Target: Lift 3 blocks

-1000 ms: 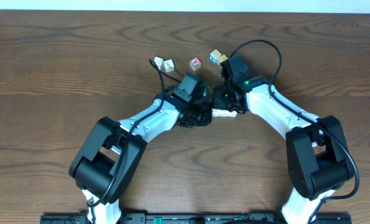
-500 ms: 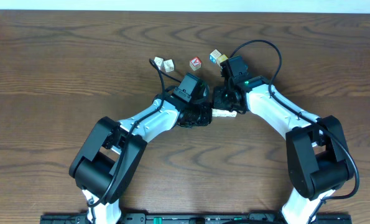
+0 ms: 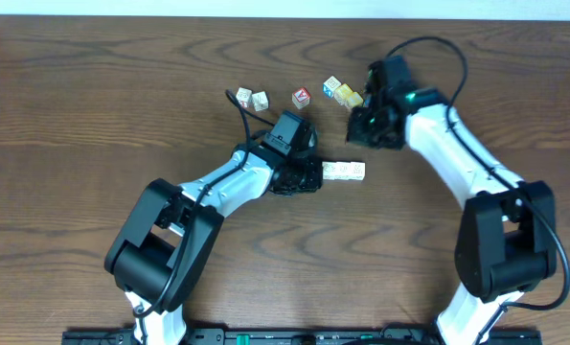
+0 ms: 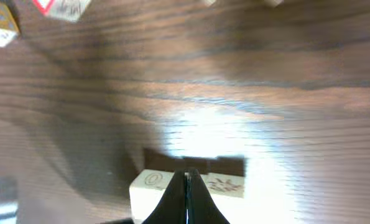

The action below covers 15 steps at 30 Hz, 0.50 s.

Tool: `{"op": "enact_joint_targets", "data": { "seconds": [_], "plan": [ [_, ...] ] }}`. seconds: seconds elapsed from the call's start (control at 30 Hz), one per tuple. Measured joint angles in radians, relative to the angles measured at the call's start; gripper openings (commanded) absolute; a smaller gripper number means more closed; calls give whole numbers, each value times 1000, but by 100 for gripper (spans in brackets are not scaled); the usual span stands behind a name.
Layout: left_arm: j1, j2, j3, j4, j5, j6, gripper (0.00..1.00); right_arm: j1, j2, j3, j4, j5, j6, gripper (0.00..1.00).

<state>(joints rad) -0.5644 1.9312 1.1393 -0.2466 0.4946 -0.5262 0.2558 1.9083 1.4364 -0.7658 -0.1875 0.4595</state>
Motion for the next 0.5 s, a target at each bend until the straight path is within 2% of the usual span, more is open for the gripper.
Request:
{"op": "enact_joint_targets", "data": {
  "seconds": [0.2, 0.37, 0.5],
  "plan": [
    [50, -2, 0, -62, 0, 31, 7, -87, 0, 53, -137, -23, -52, 1],
    [130, -15, 0, -98, -1, 55, 7, -143, 0, 51, -132, -48, -72, 1],
    [178, -19, 0, -127, -4, 60, 7, -133, 0, 30, -104, -68, -79, 1]
  ]
}}
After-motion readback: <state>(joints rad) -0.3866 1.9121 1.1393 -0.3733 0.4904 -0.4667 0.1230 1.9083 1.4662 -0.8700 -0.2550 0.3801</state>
